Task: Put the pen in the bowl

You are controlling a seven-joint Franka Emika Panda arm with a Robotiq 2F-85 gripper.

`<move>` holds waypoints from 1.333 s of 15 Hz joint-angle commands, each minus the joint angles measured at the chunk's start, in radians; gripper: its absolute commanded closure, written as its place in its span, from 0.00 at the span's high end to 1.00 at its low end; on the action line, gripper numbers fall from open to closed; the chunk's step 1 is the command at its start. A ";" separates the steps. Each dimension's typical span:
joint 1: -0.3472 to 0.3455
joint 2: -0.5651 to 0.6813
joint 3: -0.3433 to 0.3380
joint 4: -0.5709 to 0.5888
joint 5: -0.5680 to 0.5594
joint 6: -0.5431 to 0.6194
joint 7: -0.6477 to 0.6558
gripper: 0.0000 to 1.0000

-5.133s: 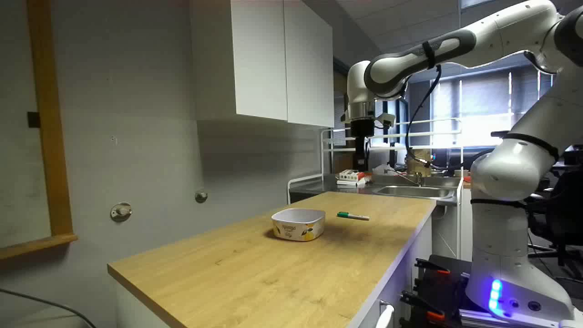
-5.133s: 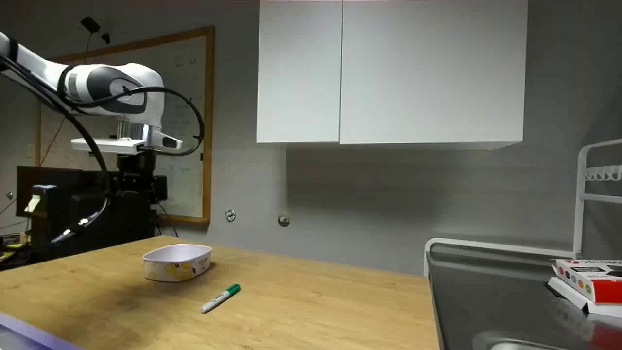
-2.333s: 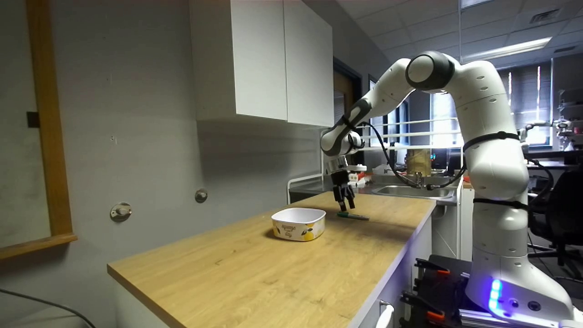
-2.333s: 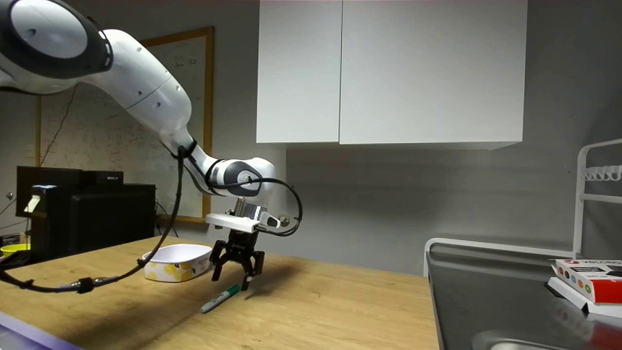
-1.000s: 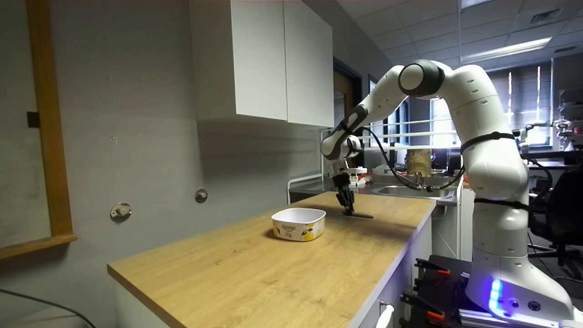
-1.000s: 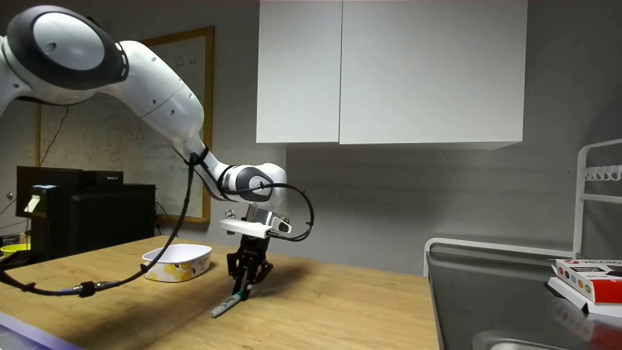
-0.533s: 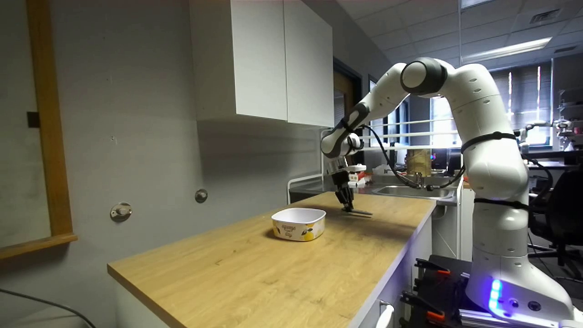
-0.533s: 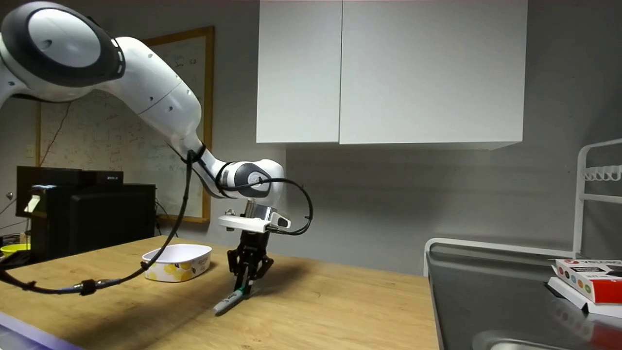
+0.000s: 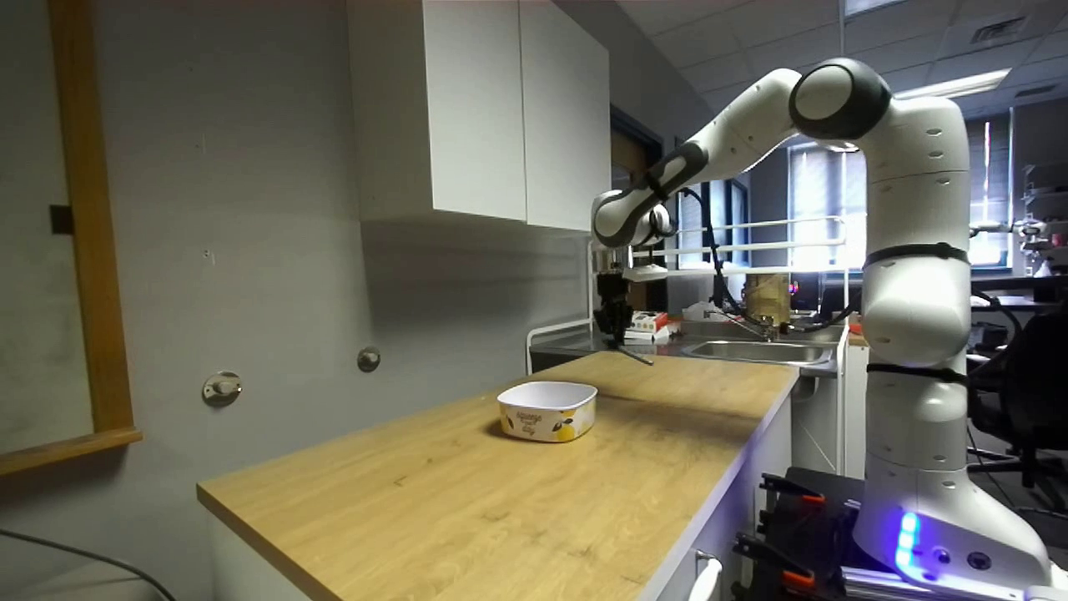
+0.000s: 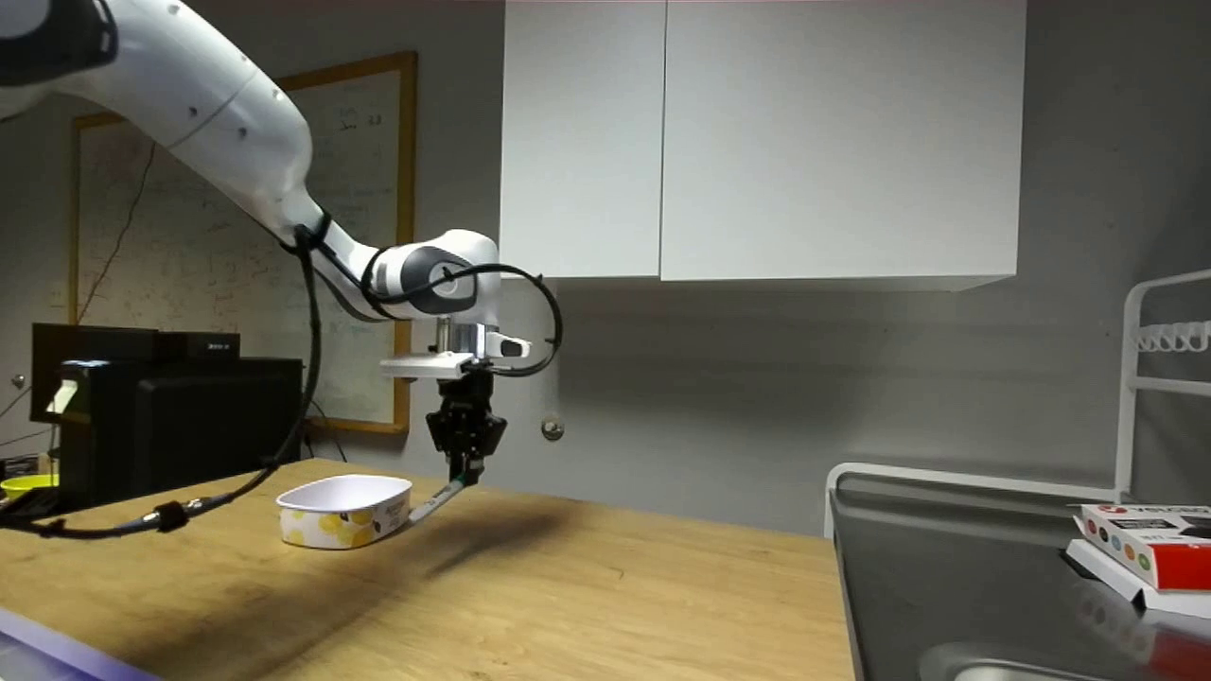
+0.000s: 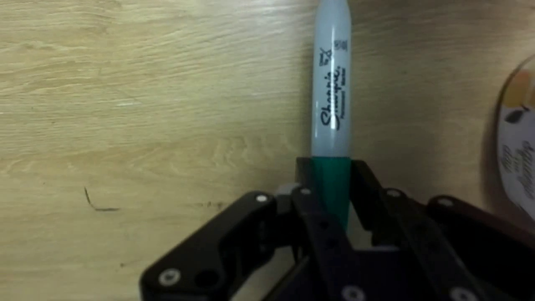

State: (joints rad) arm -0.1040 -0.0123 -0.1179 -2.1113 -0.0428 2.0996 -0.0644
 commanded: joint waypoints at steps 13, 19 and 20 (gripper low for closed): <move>0.066 -0.220 0.315 -0.149 -0.194 0.301 0.665 0.06; 0.090 -0.122 0.319 -0.115 -0.220 0.286 0.696 0.06; 0.093 -0.104 0.315 -0.110 -0.219 0.284 0.694 0.06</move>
State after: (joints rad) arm -0.0222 -0.1823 0.2049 -2.2592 -0.2395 2.3939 0.6014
